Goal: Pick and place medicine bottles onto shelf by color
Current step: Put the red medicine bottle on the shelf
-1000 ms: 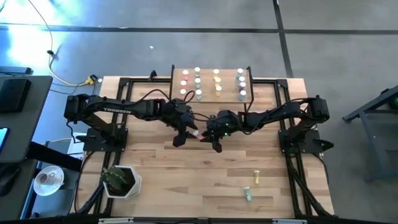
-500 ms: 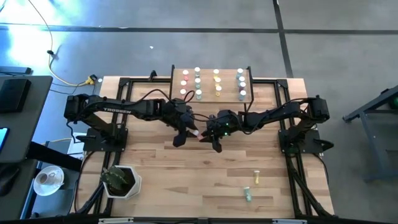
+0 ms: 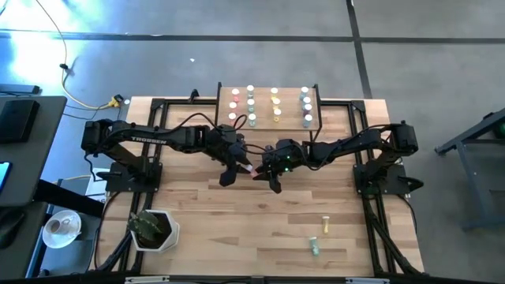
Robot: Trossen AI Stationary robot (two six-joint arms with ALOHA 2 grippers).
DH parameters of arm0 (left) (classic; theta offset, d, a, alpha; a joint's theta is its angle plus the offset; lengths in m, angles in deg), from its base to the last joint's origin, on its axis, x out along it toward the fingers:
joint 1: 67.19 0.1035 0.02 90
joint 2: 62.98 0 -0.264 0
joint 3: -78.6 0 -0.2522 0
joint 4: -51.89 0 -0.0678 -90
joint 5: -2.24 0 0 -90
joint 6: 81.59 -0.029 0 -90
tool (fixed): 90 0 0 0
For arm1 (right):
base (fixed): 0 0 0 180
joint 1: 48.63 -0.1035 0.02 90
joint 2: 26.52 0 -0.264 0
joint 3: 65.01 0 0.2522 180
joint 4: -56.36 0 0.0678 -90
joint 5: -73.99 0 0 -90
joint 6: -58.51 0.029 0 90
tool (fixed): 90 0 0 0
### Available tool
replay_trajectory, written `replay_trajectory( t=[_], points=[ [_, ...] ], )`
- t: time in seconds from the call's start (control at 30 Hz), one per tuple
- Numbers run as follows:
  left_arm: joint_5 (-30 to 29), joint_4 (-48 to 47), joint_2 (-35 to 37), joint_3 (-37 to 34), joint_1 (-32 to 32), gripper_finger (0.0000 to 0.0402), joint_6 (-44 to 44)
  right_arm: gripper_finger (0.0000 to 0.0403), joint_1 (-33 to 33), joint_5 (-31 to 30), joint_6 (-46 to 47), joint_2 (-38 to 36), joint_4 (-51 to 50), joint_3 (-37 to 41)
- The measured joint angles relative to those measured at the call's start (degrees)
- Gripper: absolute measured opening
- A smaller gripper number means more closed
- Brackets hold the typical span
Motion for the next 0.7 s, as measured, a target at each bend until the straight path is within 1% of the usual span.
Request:
replay_trajectory(
  t=[0.27, 0.37, 0.47, 0.7],
  points=[
    [0.00, -0.13, 0.00, 0.00, 0.00, 0.0114, 0.02, 0.0085, 0.00, 0.13, 0.00, 0.00, -0.02, 0.00],
    [0.00, -0.16, 0.00, 0.00, -0.04, 0.0115, 0.00, 0.0091, -0.02, 0.12, 0.00, 0.00, -0.02, 0.00],
    [-0.12, -0.16, 0.00, 0.00, -0.09, 0.0115, -0.02, 0.0106, -0.05, -0.83, -0.18, 0.00, -0.02, 0.00],
    [-0.35, -0.84, 0.00, 0.00, -0.06, 0.0115, 0.02, 0.0168, -0.03, -2.98, -0.02, -0.01, -0.04, 0.00]
  ],
)
